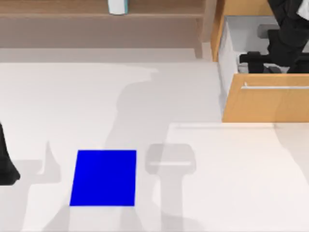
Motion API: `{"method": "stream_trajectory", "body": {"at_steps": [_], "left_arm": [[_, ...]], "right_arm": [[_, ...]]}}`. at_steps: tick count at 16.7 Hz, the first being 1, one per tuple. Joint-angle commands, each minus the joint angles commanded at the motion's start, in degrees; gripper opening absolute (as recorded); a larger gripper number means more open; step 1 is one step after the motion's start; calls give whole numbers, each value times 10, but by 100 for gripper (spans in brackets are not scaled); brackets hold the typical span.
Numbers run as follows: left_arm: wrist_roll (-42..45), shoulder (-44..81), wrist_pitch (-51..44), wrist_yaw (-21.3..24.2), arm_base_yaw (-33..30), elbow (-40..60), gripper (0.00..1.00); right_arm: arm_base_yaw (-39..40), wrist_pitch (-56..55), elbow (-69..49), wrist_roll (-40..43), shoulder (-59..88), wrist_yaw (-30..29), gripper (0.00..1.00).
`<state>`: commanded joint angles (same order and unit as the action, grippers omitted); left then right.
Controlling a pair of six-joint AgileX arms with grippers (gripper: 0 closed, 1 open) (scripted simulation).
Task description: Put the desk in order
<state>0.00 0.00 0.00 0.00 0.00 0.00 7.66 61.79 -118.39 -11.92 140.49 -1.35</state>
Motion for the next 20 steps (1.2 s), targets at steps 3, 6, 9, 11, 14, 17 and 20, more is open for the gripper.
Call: {"method": "stream_trajectory", "body": {"at_steps": [3, 6, 9, 11, 14, 17, 20], "left_arm": [[0, 0, 0, 0, 0, 0, 100], [0, 0, 0, 0, 0, 0, 100], [0, 0, 0, 0, 0, 0, 100], [0, 0, 0, 0, 0, 0, 100], [0, 0, 0, 0, 0, 0, 100], [0, 0, 0, 0, 0, 0, 100], [0, 0, 0, 0, 0, 0, 100]], "right_arm": [[0, 8, 0, -13, -16, 1, 0], [2, 31, 1, -67, -65, 7, 0], [15, 53, -11, -150, -121, 18, 0], [36, 63, -24, -212, -153, 29, 0], [89, 74, -47, -302, -182, 44, 0], [159, 83, -72, -381, -185, 56, 0], [240, 93, -95, -441, -161, 60, 0]]}}
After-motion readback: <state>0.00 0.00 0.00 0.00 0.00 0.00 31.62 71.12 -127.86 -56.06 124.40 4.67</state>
